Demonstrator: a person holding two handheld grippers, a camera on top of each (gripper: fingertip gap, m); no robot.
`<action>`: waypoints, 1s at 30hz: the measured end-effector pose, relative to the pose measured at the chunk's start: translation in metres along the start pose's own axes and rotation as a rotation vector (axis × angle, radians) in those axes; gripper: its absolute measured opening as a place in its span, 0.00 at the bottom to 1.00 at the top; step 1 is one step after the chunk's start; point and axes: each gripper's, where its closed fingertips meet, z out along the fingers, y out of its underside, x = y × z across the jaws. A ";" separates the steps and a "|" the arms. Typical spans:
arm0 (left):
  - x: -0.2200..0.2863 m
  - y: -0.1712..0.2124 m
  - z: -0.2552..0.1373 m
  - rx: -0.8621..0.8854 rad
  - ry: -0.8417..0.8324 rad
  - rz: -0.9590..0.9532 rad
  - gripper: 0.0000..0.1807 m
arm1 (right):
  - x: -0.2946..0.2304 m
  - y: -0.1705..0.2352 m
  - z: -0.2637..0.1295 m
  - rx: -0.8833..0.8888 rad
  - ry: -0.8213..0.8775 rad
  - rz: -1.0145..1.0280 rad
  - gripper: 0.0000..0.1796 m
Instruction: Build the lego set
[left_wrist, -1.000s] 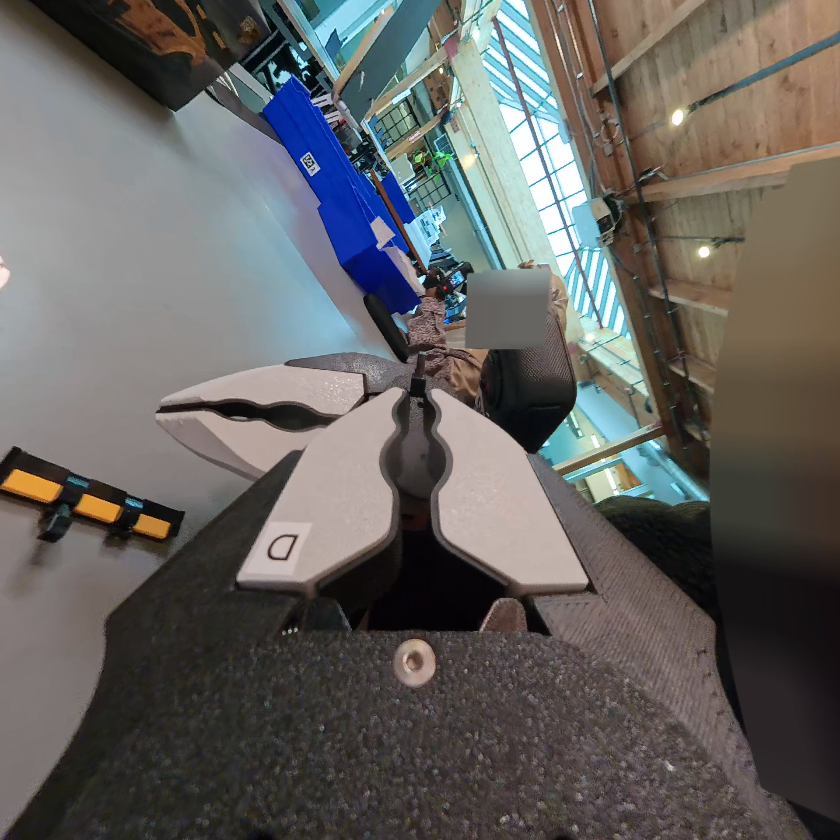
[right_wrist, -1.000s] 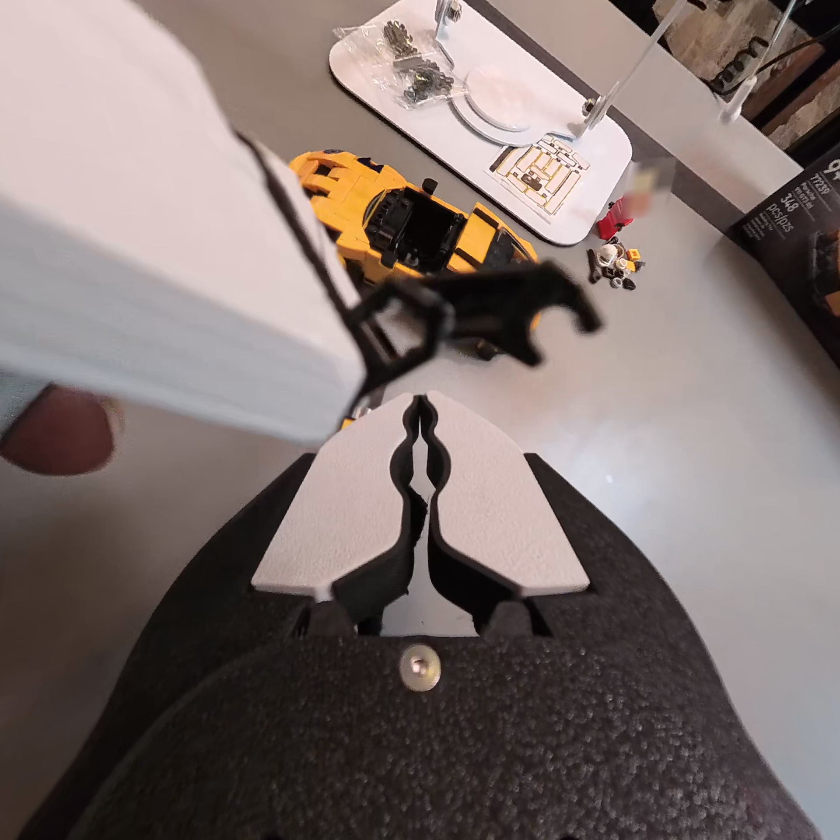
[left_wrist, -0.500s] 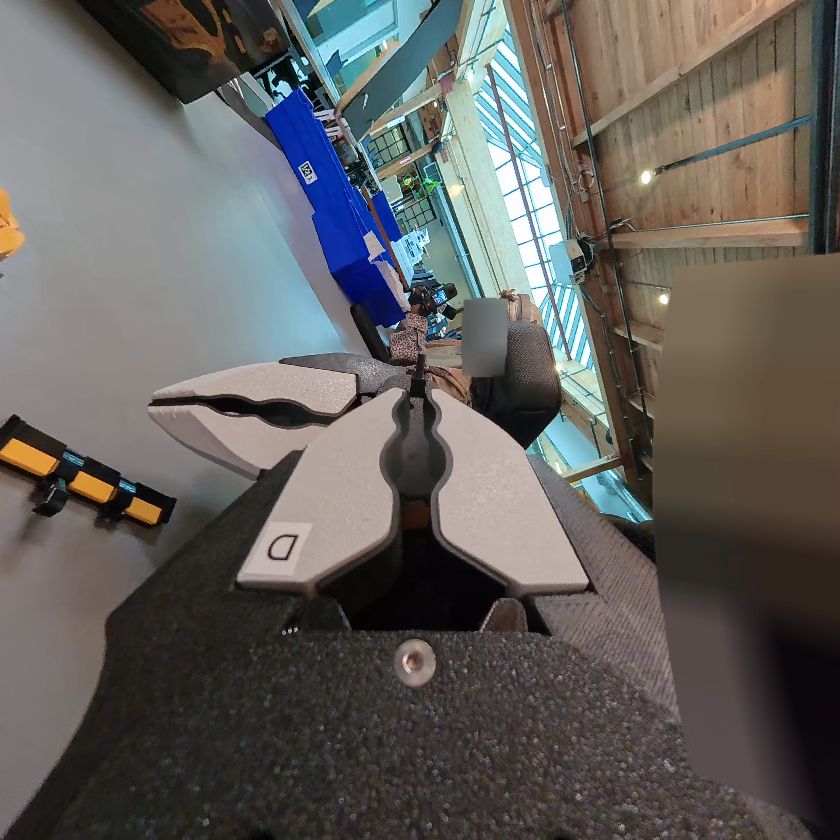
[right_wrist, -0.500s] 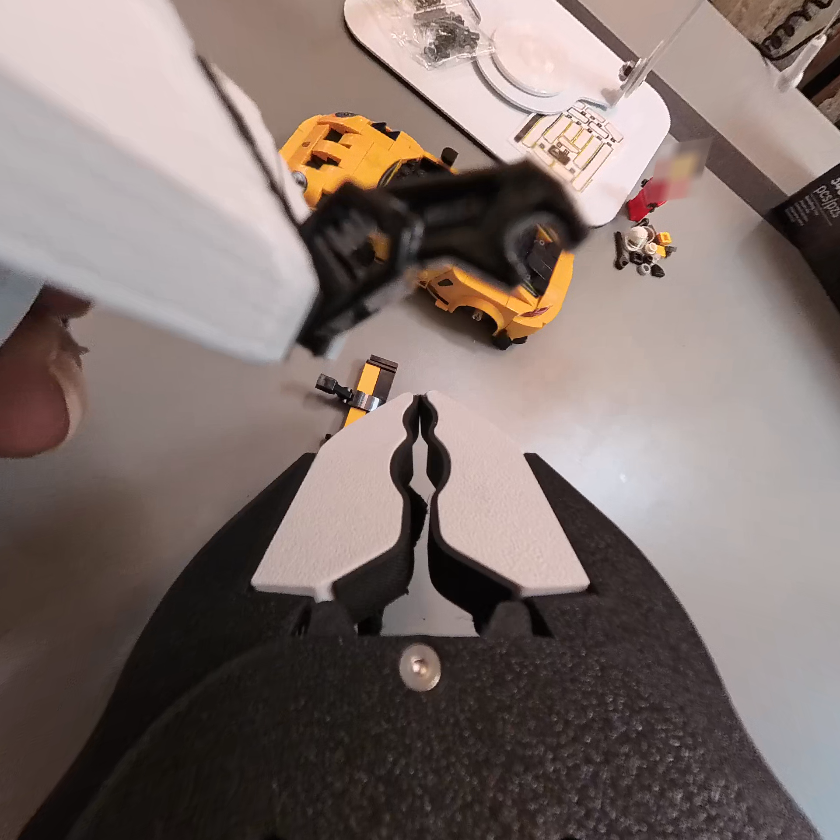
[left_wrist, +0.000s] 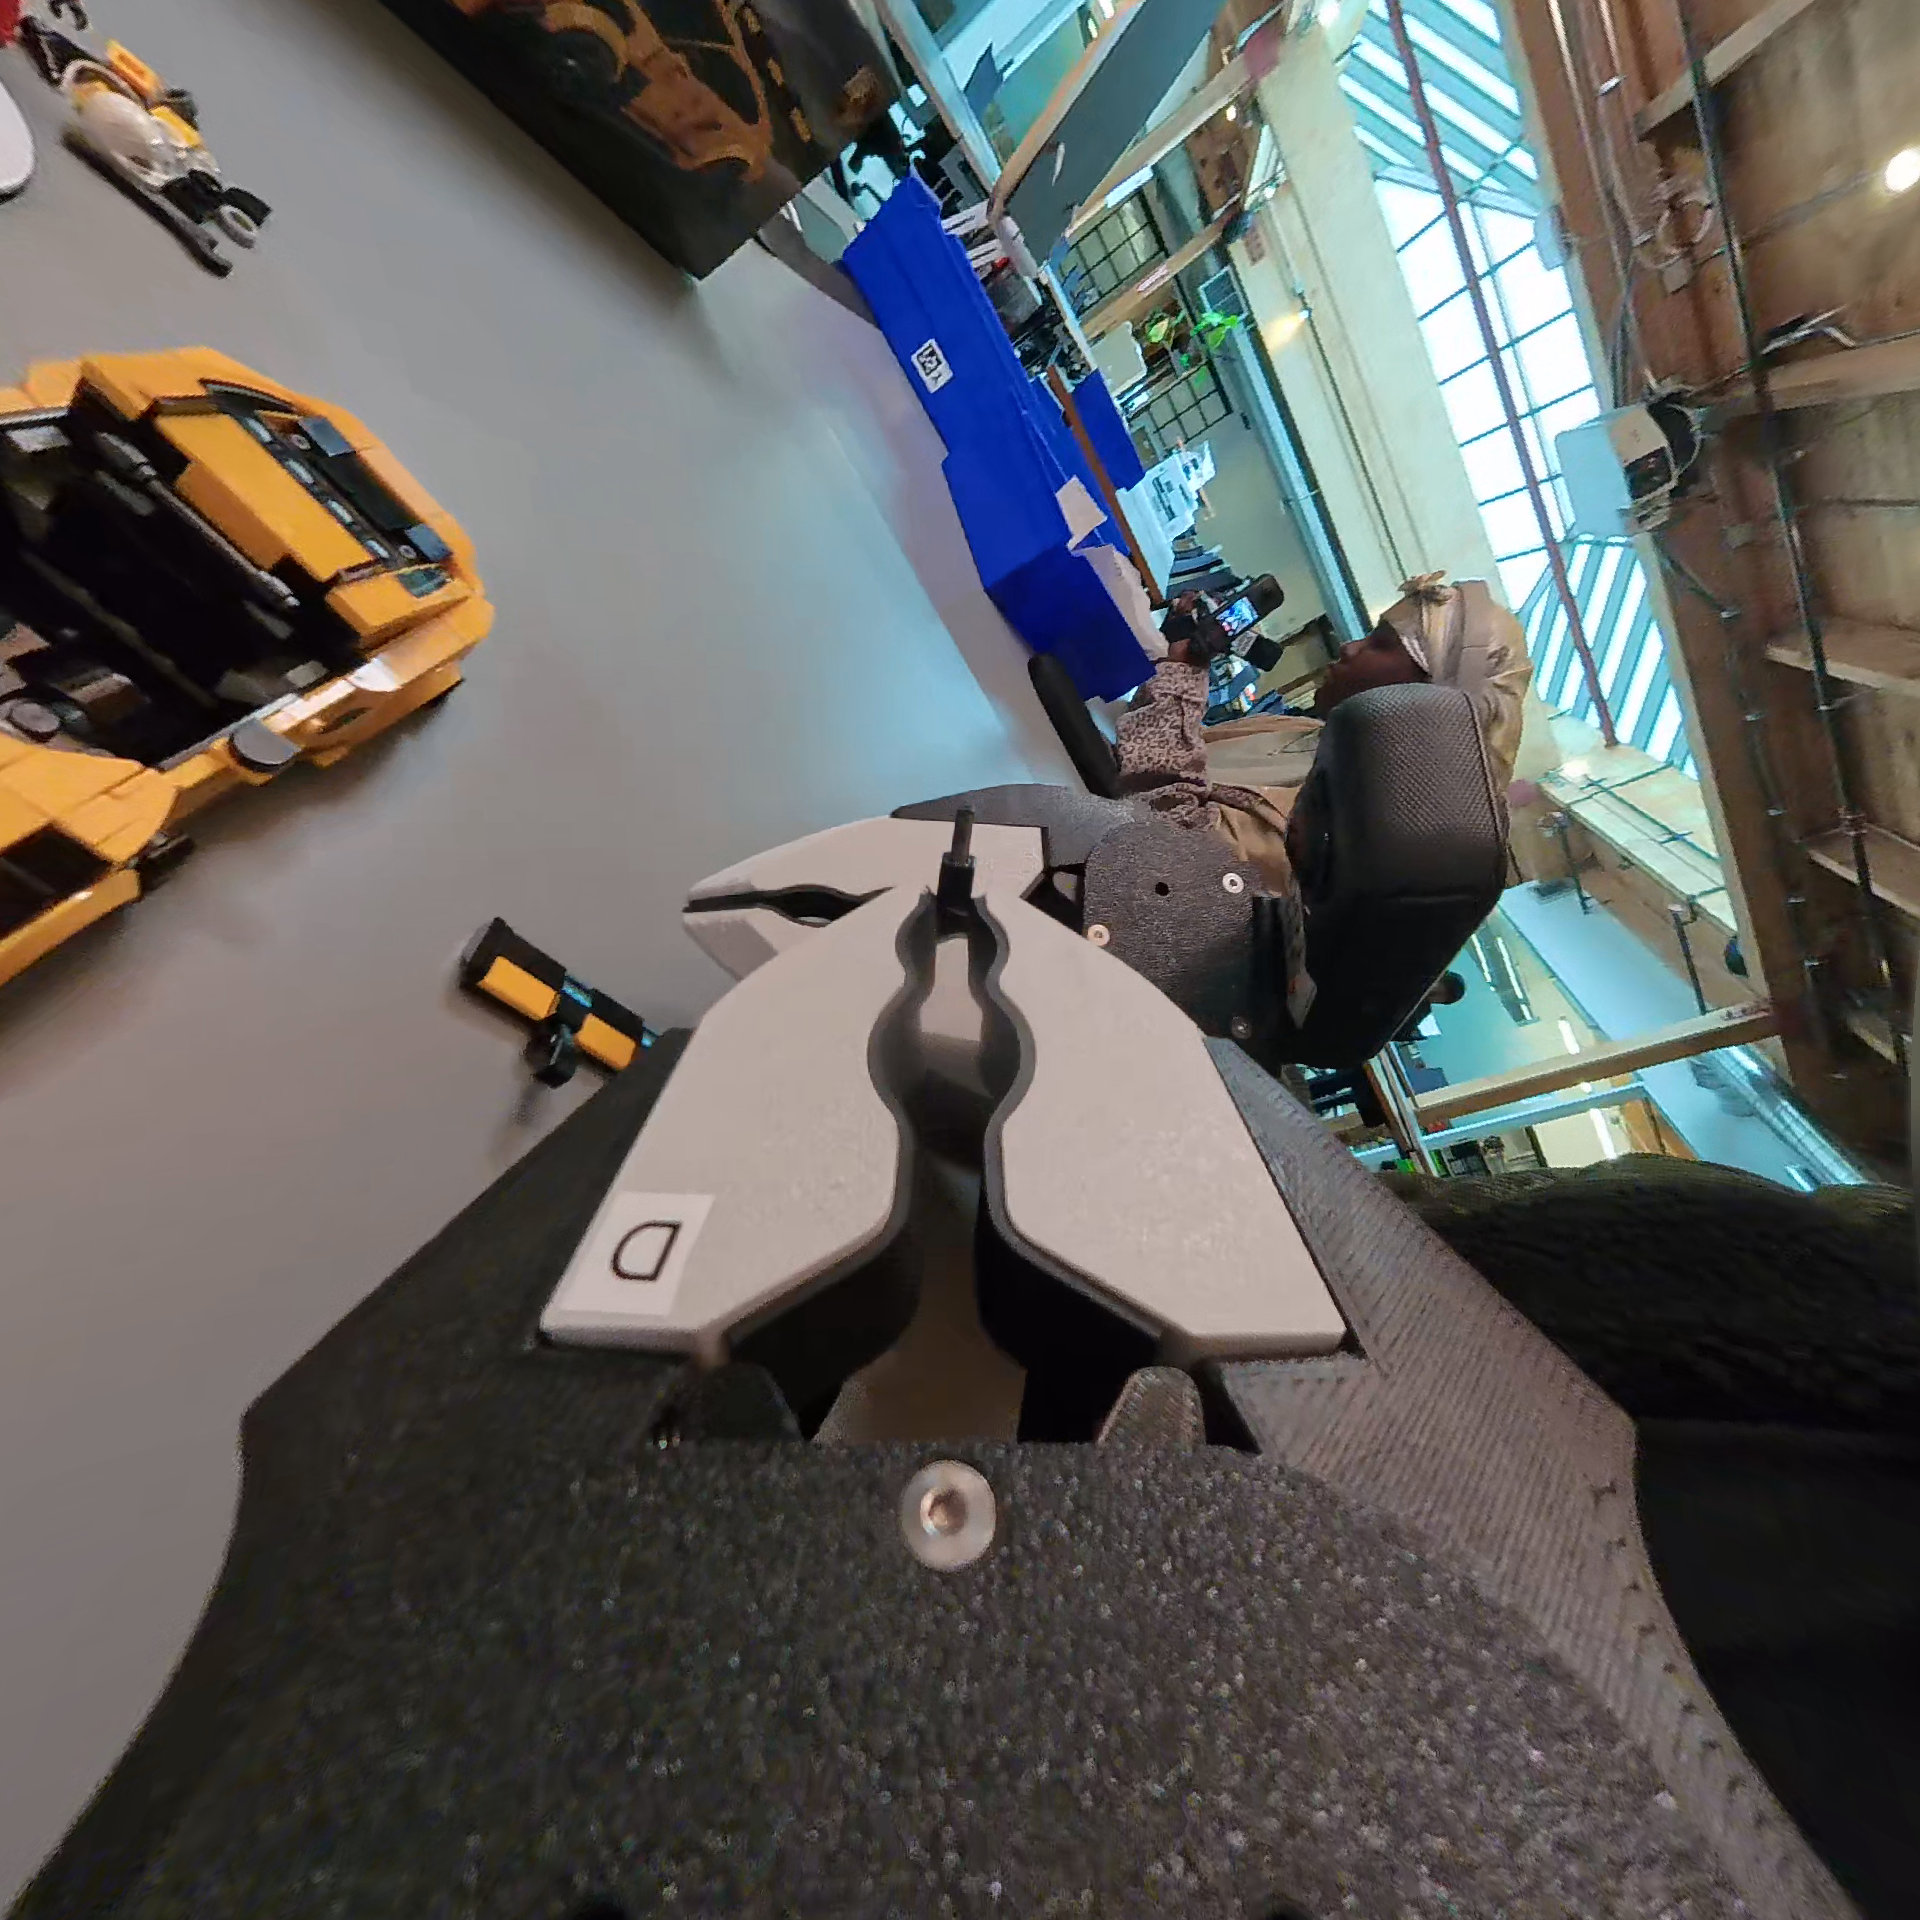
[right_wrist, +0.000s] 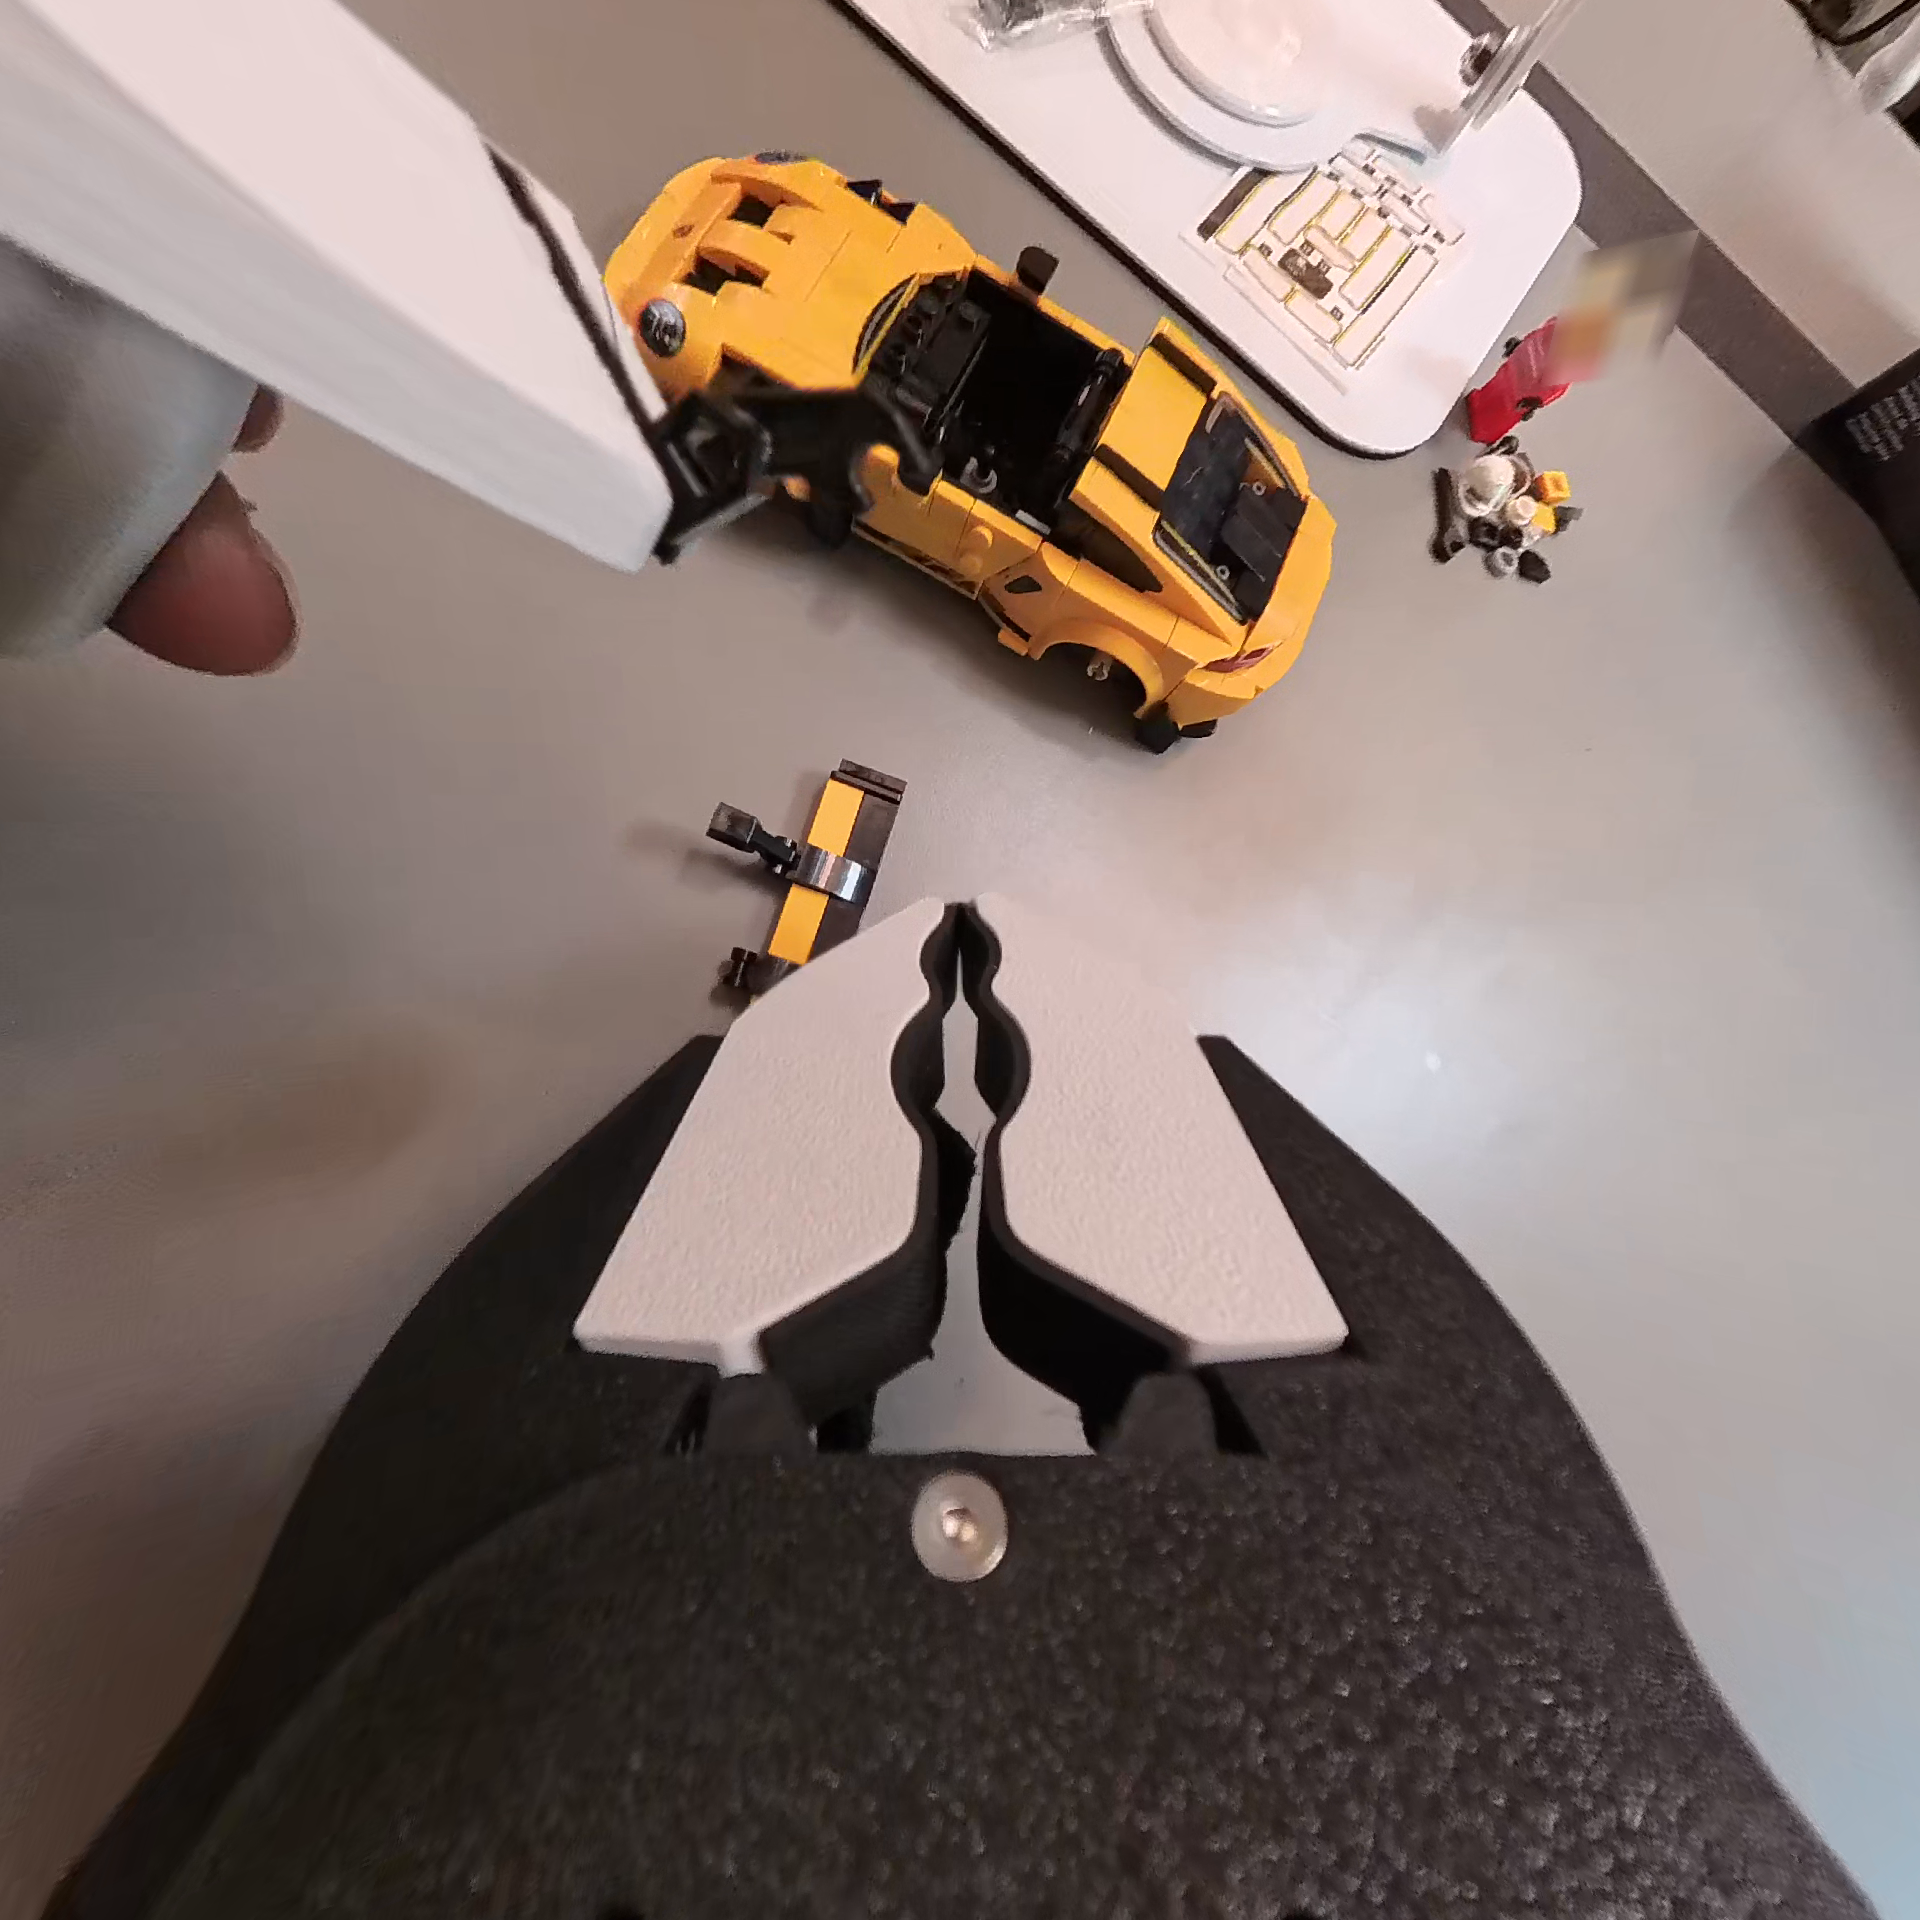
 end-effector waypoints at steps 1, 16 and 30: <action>-0.003 0.001 0.000 -0.006 -0.007 -0.002 0.03 | 0.000 0.002 0.001 -0.010 0.000 -0.003 0.00; -0.054 0.033 0.010 -0.202 -0.194 0.110 0.03 | 0.000 0.027 0.007 -0.106 -0.014 -0.031 0.00; -0.094 0.050 0.003 -0.508 -0.538 0.596 0.03 | 0.001 0.031 0.007 -0.100 -0.044 0.008 0.00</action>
